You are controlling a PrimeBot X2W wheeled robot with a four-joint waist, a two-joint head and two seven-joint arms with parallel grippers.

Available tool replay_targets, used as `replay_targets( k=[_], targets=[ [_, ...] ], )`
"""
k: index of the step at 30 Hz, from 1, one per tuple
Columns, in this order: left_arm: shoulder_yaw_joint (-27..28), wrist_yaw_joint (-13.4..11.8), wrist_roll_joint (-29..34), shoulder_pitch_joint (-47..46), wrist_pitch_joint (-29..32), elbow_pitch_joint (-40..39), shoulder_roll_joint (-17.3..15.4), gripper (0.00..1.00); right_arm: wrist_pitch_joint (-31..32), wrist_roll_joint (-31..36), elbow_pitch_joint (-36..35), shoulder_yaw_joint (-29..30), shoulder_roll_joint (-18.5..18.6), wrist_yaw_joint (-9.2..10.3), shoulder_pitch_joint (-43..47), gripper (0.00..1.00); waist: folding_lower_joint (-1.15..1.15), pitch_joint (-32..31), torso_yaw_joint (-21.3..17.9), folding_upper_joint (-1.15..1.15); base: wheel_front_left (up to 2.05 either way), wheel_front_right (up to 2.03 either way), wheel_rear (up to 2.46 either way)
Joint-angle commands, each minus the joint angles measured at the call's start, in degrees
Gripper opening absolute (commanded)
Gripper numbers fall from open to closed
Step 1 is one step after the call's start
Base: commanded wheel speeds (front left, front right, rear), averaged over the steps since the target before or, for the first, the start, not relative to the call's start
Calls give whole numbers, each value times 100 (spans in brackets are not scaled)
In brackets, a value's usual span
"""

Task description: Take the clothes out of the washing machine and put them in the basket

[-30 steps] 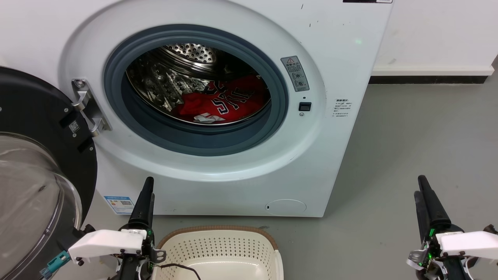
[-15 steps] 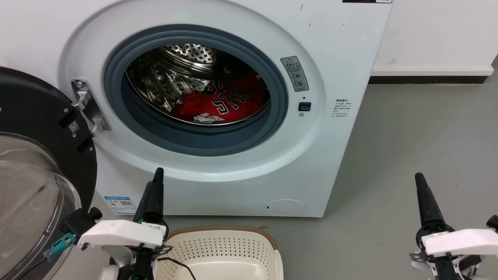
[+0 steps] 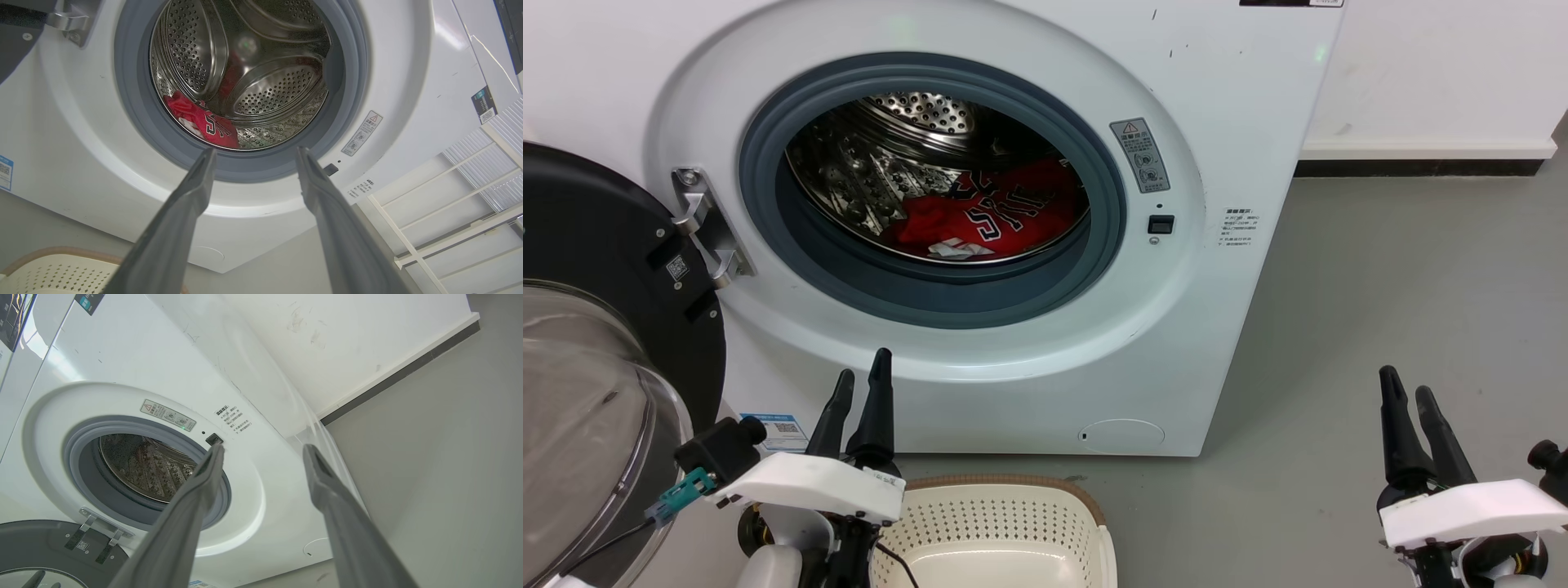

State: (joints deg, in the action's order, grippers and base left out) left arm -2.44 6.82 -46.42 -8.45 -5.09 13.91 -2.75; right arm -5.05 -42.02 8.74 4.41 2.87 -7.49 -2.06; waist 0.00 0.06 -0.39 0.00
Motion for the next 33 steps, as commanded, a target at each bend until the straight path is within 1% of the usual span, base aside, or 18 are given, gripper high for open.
replay_targets(
  k=[1, 16, 33],
  targets=[
    [-28, -13, 168, -142, -44, -47, -15, 100, -55, 185, -100, -6, 5, -1, -15, 100, 0, -1, 3, 0, 0, 0, 0],
    [-214, -177, 1266, -219, -295, 176, -16, 100, -304, 1565, -12, 11, 4, -1, 66, 100, 0, -15, 30, 0, 0, 0, 0],
    [-388, -294, 2193, -299, -543, 372, -16, 100, -538, 2770, 234, 144, 3, -1, 46, 100, 0, 1, 113, 0, 0, 0, 0]
  ],
)
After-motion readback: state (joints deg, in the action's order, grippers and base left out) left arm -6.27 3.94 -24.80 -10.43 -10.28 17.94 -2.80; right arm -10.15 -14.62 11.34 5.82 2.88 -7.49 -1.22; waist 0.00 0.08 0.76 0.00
